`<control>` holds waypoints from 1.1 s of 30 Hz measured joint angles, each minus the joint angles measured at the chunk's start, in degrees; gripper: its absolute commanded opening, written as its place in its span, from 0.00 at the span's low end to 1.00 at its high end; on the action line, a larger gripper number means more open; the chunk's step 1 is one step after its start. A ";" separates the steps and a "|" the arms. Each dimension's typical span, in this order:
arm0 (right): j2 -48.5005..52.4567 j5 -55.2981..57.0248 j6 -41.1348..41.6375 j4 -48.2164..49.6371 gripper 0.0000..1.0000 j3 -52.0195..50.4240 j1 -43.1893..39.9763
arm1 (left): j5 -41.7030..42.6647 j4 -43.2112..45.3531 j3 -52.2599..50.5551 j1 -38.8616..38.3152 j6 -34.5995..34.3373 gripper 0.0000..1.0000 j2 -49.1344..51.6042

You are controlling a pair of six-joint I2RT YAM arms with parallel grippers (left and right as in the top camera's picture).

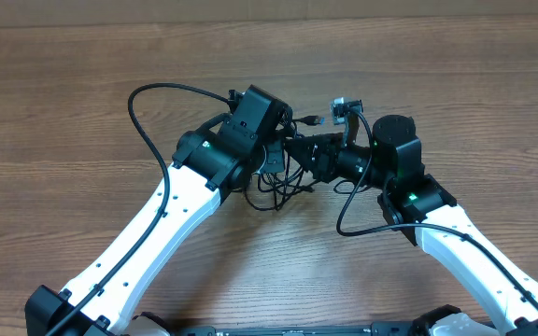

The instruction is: Untangle cables

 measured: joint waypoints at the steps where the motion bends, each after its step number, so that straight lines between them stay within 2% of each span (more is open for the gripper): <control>1: 0.00 -0.52 0.42 0.09 0.04 0.00 0.00 | 0.00 -0.04 0.00 0.00 0.00 0.04 0.00; 17: 0.00 -5.97 8.61 5.99 0.04 0.00 0.00 | 0.02 -0.09 0.00 0.00 0.02 0.04 0.00; 25: 0.00 4.50 8.17 -3.98 0.04 0.04 0.02 | 0.26 0.04 0.00 0.00 0.00 0.04 0.00; 33: 0.00 10.38 9.68 -4.44 0.04 0.04 0.04 | 0.96 2.29 0.00 -0.04 0.00 0.04 0.00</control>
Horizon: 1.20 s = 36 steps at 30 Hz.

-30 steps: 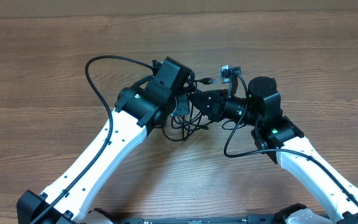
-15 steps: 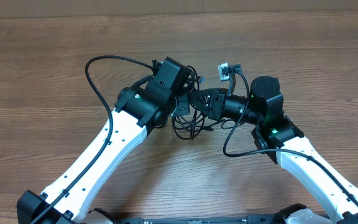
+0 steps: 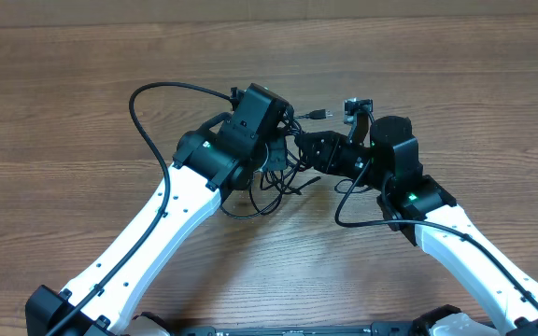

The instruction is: Untangle cables

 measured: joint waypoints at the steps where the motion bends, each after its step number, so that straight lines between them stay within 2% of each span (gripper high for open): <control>1: 0.00 -0.07 0.33 0.02 0.04 0.00 0.00 | 0.17 0.17 0.00 0.00 0.00 0.05 0.00; 15: 0.00 -6.29 9.64 6.73 0.04 0.00 -0.09 | 4.39 2.21 0.00 0.11 -1.29 0.04 0.00; 24: 0.00 1.03 9.51 -0.15 0.04 0.00 -0.02 | 7.87 2.45 0.00 0.11 -1.29 0.05 0.00; 36: 0.00 -2.99 10.54 7.23 0.04 0.00 -0.04 | 8.39 2.97 0.00 0.11 -1.29 0.04 0.00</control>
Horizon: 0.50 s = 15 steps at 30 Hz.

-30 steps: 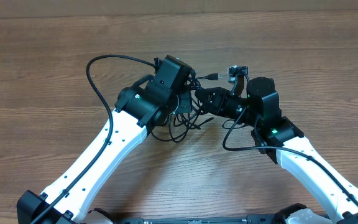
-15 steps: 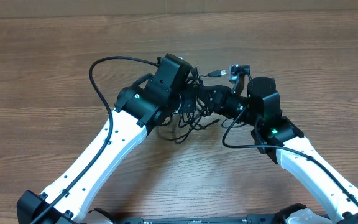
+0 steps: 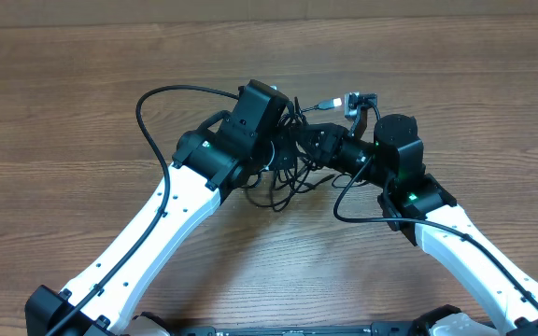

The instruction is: Untangle cables

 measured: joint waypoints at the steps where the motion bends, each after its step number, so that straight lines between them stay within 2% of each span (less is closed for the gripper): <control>1: 0.00 0.11 -0.07 -0.17 0.04 0.00 0.02 | 0.04 -0.02 0.00 0.00 0.00 0.05 0.00; 9: 0.00 -0.90 1.25 0.11 0.04 0.00 0.00 | -1.42 -0.96 0.00 0.00 1.66 0.04 0.00; 15: 0.09 -6.95 4.24 6.54 0.04 -0.04 0.11 | -14.53 -8.41 0.02 -0.13 4.17 0.04 0.00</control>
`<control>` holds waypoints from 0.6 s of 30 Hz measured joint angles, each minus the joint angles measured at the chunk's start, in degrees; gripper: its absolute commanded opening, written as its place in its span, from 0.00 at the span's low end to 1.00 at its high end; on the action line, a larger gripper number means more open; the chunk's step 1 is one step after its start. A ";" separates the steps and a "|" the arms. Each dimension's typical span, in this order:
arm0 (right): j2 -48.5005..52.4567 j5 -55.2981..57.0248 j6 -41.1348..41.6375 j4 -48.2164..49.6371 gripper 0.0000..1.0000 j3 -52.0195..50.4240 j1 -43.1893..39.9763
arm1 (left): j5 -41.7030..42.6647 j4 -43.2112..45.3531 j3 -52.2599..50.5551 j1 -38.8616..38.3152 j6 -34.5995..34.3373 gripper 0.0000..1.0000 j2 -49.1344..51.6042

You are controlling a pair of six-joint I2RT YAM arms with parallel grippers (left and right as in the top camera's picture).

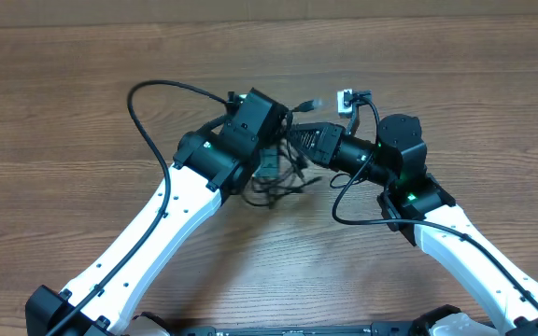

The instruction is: Untangle cables

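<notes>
A tangle of thin black cables [276, 182] lies on the wooden table [82, 56] between my two arms. One strand ends in a small silver plug [314, 105], which sticks up behind the tangle. My left gripper [276, 151] points down into the knot. Its wrist housing hides the fingers, so its state cannot be read. From the right, my right gripper [294, 137] reaches in until its tips meet the left wrist. The fingers look closed on a strand near the plug end.
The left arm's own black lead [148, 103] loops out to the left, and the right arm's lead [344, 210] hangs in a loop below its wrist. A pale wall runs along the table's far edge.
Both wrists have shifted a little left and toward me. The silver plug has moved left, from beside the right wrist camera to nearer the left wrist. The tangle now sits tighter under the left wrist.
Both grippers were together at the knot from the oldest moment, with the plug just above the right gripper. The right wrist then rose and moved farther away, and the loose loops under the left wrist changed shape each time. Now the pair sits slightly left with the bundle bunched.
</notes>
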 measured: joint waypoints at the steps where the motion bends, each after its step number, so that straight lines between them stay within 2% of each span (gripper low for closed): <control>1: 0.00 -0.31 0.31 0.02 0.04 0.00 0.00 | -2.78 -1.11 0.00 0.00 0.22 0.04 0.00; 5: 0.00 -1.27 0.76 -0.02 0.04 0.00 -0.35 | -9.29 -3.39 0.00 0.02 0.79 0.04 0.00; 6: 0.02 -1.29 0.68 -0.09 0.07 0.00 -0.57 | -10.16 -3.52 0.00 0.02 0.83 0.04 0.00; 8: 0.00 -1.01 -0.26 -1.27 0.35 0.02 -1.31 | -11.21 -3.74 0.00 0.02 0.83 0.04 0.00; 10: 0.00 0.17 -1.88 -4.57 0.57 0.07 -2.34 | -11.96 -3.89 0.00 0.04 0.83 0.04 0.00; 11: 0.00 0.83 -2.60 -6.47 0.64 0.07 -2.82 | -12.07 -3.93 0.00 0.07 0.83 0.04 0.00; 13: 0.00 2.27 -4.48 -10.16 0.74 0.07 -3.69 | -12.09 -4.02 -0.02 0.07 0.83 0.04 0.00; 18: 0.00 3.85 -7.78 -15.82 0.81 0.07 -4.57 | -11.89 -4.00 -0.02 0.07 0.83 0.04 0.00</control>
